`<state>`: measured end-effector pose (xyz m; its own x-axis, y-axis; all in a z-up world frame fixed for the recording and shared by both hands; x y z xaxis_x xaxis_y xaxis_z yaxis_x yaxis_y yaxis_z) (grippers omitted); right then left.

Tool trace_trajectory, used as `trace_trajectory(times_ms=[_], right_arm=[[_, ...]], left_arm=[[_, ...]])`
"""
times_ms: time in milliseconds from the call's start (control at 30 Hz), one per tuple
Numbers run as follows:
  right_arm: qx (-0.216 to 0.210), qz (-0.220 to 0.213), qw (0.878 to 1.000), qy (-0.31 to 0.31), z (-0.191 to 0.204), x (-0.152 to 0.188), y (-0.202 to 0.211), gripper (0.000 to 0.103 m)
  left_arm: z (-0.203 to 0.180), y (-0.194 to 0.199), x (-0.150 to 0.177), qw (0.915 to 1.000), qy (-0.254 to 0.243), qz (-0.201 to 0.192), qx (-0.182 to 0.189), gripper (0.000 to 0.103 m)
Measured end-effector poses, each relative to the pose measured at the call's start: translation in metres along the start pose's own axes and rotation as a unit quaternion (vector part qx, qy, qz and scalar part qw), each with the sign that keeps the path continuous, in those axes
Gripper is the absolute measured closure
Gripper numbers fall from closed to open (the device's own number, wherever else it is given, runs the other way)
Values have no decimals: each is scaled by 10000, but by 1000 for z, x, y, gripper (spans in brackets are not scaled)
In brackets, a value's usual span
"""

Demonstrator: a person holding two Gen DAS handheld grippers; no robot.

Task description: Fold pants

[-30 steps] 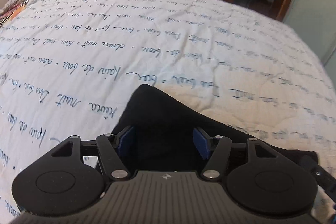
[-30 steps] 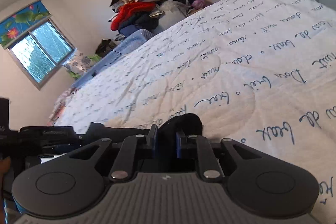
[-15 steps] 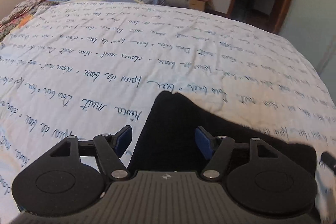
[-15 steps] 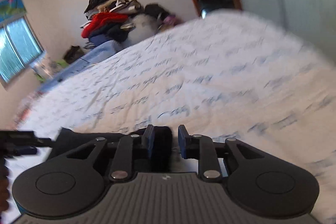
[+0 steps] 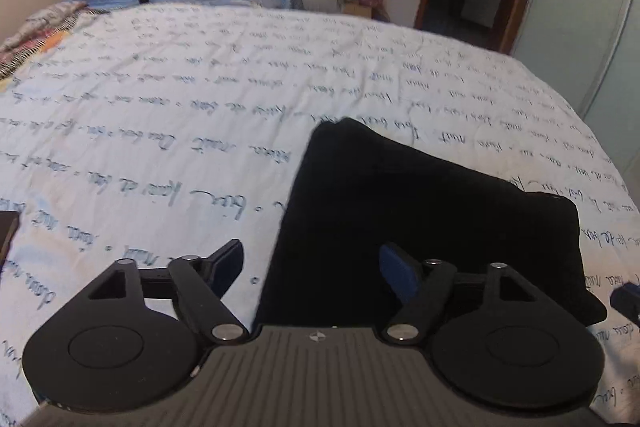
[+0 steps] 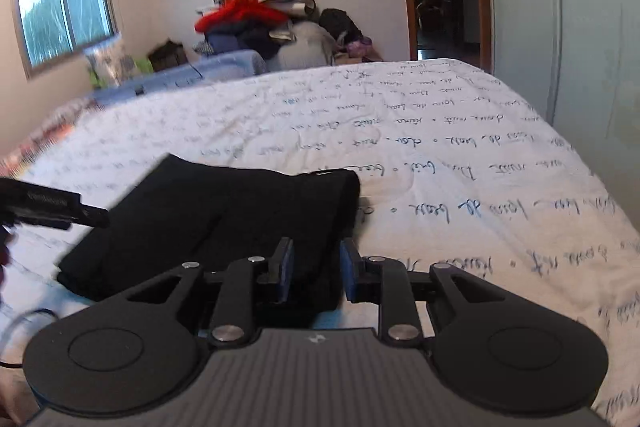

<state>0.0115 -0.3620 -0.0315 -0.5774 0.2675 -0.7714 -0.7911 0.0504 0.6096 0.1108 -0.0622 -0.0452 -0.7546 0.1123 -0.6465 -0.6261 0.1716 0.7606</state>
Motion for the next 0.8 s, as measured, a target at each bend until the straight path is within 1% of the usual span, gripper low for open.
trace_trajectory(times_ms=[67, 133, 167, 200, 267, 333, 367, 400, 467, 533, 600, 800], right_arm=[[-240, 54, 9995, -210, 0, 7, 3, 78], [-409, 188, 9982, -407, 1, 13, -6, 78], [-446, 289, 9976, -447, 2, 15, -12, 77], [-451, 368, 9974, -427, 3, 18, -17, 70], [-551, 397, 9965, -497, 3, 20, -25, 67], [-643, 329, 9959, -551, 1, 18, -24, 68], [-627, 286, 9964, -486, 2, 18, -23, 73], [-560, 237, 9975, -370, 4, 17, -20, 83], [-378, 197, 9990, -145, 8, 17, -17, 88], [-217, 197, 9996, 17, 11, 18, -16, 91], [42, 161, 9996, 206, 14, 19, -16, 94], [444, 123, 9978, 469, 13, 18, -16, 94]], left_arm=[[-2, 3, 6, 9997, -87, -86, -208, 20], [-7, 3, 12, 9995, -253, -42, -204, 20], [-9, 2, 16, 9993, -320, 35, -178, 20], [-11, 0, 18, 9992, -363, 116, -143, 20], [-13, -1, 24, 9990, -372, 200, -110, 20], [-15, -1, 27, 9988, -429, 194, -117, 20], [-17, -1, 28, 9986, -484, 166, -135, 20], [-19, -2, 28, 9983, -538, 131, -186, 20], [-24, -3, 28, 9973, -668, 54, -314, 20], [-29, -4, 28, 9960, -792, 21, -410, 20], [-33, -5, 28, 9949, -889, 13, -486, 20], [-35, -4, 30, 9937, -969, -27, -555, 20]])
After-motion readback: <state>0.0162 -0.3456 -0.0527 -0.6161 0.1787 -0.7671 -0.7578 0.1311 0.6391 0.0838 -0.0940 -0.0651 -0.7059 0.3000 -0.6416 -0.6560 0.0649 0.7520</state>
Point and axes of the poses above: each gripper's, at about its wrist camera, not at the fingertips, and y roughly against the way its jaws point, z to its left, x to its underside, the point moved 4 cm from there along -y, roughly the way its jaws point, and after that the axes turned 5 degrees about z, right-handed, at the moved point
